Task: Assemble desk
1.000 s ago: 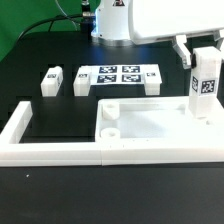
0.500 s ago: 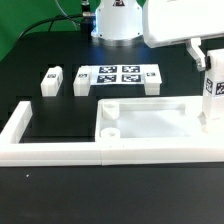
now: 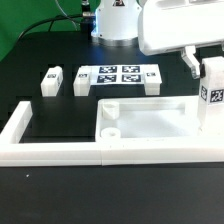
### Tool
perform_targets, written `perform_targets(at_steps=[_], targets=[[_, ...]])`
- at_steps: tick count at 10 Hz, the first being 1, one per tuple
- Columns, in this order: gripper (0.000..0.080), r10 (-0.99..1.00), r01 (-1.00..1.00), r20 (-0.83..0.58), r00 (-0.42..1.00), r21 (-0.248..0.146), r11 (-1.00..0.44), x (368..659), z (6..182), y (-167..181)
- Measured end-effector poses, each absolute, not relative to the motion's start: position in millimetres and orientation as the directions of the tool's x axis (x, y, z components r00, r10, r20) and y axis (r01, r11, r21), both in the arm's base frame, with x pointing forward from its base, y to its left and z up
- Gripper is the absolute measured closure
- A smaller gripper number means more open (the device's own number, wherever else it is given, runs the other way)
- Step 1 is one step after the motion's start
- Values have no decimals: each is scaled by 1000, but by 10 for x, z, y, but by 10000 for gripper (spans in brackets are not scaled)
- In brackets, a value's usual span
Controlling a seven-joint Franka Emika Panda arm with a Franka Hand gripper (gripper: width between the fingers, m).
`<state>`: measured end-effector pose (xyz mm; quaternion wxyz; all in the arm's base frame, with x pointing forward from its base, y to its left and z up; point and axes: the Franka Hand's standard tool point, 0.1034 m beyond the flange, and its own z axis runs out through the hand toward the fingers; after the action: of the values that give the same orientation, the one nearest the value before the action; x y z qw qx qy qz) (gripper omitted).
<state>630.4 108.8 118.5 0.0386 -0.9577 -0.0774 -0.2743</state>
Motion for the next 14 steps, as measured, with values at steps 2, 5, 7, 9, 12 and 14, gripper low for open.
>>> perform_targets(at_steps=[2, 5, 7, 9, 12, 14], targets=[[512, 122, 166, 557, 822, -30, -986, 6330, 1187, 1097], [511, 111, 158, 587, 802, -29, -987, 6335, 1188, 1098], [346, 110, 157, 587, 802, -29, -987, 6334, 1186, 1096], [191, 109, 156, 587, 802, -30, -987, 6334, 1185, 1095], [152, 109, 156, 587, 802, -30, -987, 6334, 1184, 1095], [151, 109, 156, 587, 803, -30, -987, 6334, 1184, 1094]])
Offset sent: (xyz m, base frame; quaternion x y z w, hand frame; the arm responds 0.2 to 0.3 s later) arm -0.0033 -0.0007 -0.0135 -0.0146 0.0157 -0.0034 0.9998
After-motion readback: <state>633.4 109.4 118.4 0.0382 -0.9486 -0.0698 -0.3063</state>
